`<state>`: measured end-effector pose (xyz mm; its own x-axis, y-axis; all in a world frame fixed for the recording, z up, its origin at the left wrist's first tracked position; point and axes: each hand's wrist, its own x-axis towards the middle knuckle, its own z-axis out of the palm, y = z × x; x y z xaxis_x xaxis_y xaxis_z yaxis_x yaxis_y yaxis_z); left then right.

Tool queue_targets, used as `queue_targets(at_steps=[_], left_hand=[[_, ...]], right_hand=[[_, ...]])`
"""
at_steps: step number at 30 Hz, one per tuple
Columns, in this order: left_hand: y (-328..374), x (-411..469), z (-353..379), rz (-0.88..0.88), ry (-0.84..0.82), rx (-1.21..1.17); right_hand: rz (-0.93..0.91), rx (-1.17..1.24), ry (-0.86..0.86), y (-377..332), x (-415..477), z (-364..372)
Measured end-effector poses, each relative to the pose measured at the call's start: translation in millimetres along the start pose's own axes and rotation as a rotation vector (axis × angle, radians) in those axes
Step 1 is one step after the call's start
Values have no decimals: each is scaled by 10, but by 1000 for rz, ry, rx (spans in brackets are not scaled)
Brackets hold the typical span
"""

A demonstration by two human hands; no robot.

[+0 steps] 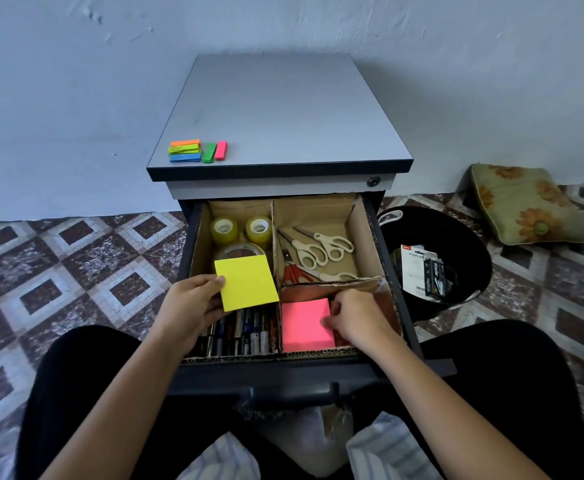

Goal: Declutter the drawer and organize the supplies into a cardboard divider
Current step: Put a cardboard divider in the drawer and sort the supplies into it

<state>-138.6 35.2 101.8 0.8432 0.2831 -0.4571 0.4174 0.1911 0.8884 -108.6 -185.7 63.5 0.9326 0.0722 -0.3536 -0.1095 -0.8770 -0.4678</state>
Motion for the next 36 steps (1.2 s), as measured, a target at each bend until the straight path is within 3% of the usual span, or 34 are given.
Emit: queue_targets(at_steps=[6, 15, 20, 24, 26, 36], left_hand=[[-45, -29, 36, -4, -28, -12], [-50, -117, 184, 7, -146, -3], [-35, -170, 329, 3, -283, 58], [-75, -220, 573, -35, -393, 171], [-121, -226, 710, -54, -419, 226], [-441, -25, 1183, -185, -353, 284]], right_hand=[[-9, -44, 1, 32, 20, 35], [-21, 363, 9, 158, 3, -54], [-27, 601, 175, 187, -79, -340], [-97, 462, 490, 273, -125, -498], [-106, 409, 565, 326, -105, -517], [-117, 315, 391, 484, 258, -454]])
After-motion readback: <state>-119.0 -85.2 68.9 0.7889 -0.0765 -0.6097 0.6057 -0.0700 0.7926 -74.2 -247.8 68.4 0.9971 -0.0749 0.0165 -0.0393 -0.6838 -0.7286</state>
